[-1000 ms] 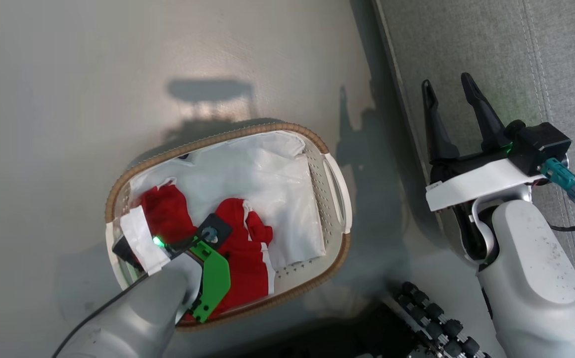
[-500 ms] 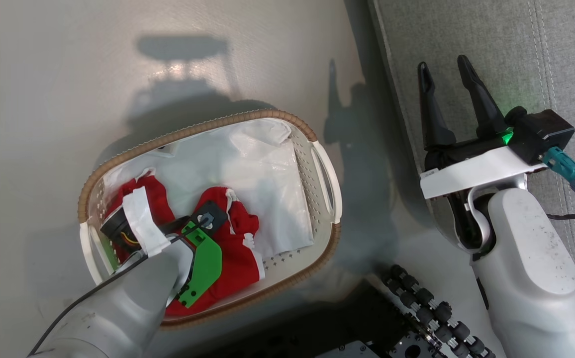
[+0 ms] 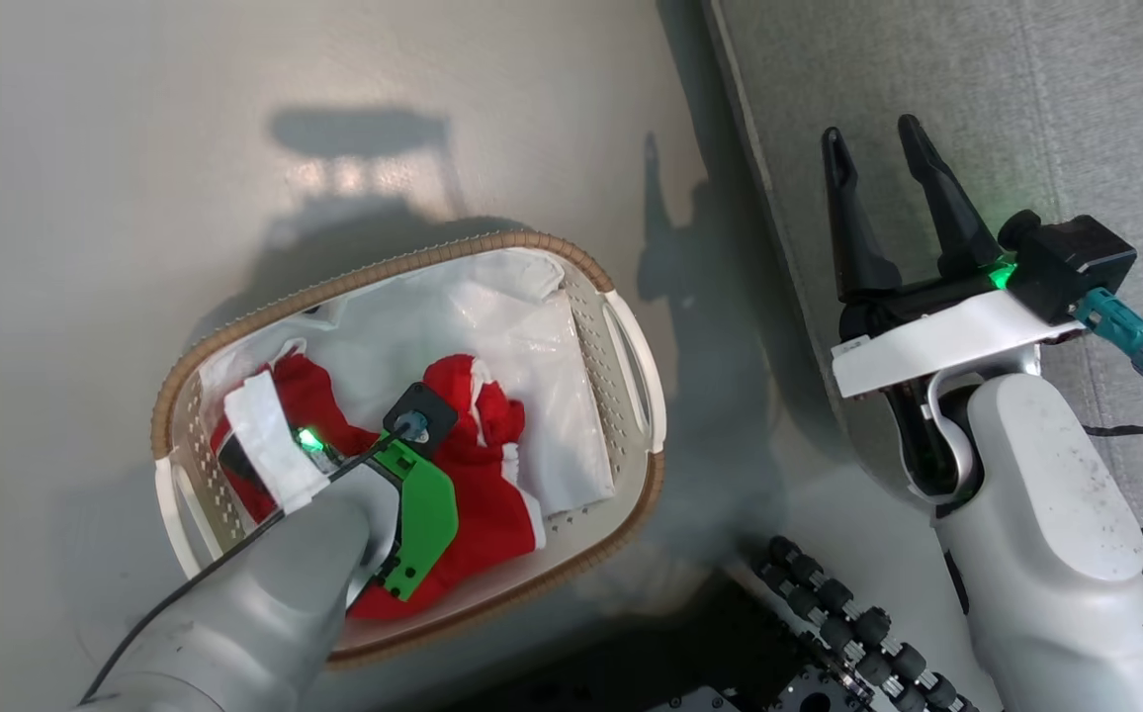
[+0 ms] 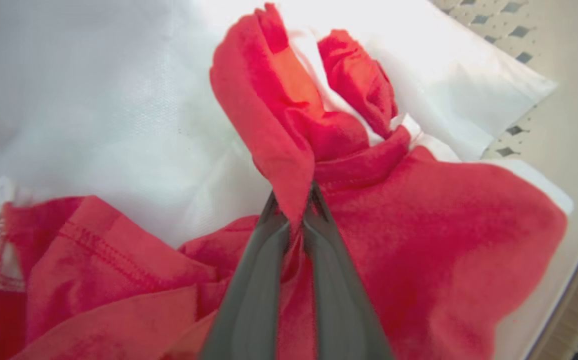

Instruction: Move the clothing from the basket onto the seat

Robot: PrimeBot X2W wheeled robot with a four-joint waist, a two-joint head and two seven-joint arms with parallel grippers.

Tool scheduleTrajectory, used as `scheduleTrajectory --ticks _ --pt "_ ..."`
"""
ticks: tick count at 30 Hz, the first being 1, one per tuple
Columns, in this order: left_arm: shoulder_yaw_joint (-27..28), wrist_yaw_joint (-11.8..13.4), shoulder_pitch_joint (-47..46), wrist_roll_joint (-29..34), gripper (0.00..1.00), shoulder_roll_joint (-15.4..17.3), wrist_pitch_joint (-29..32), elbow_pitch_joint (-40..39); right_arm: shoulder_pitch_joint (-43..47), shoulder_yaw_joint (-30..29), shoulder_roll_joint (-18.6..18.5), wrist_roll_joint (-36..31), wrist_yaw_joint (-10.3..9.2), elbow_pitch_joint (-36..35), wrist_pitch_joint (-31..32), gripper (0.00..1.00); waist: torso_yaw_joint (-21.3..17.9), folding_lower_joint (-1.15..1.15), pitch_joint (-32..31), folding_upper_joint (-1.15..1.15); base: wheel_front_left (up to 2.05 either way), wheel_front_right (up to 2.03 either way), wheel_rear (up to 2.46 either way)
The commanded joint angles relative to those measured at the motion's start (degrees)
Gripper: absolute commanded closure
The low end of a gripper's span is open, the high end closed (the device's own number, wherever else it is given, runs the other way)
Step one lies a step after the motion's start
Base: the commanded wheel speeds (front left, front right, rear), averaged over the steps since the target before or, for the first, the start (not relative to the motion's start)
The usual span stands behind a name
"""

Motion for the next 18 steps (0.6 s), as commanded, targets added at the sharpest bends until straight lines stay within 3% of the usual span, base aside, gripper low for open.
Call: scheduleTrajectory --ticks 1,12,18 --pt "0.4 -0.1 1.3 -1.0 1.00 -0.4 -1.5 -0.1 0.6 -0.8 -0.7 0.0 -0.14 0.6 0.0 0.00 0.3 0.00 -2.7 0.00 0.00 0.00 0.00" --pt "3.9 -0.1 5.0 -8.2 1.00 -2.6 -11.7 -0.6 3.7 -2.4 -0.5 -2.5 -0.11 2.9 0.0 0.00 4.0 0.00 -14.8 0.00 0.00 0.00 0.00" --pt "7.7 -0.1 6.7 -9.0 1.00 -2.7 -13.0 -4.5 6.3 -3.8 -0.5 -4.1 -0.11 4.2 0.0 0.00 6.8 0.00 -21.5 0.00 0.00 0.00 0.00"
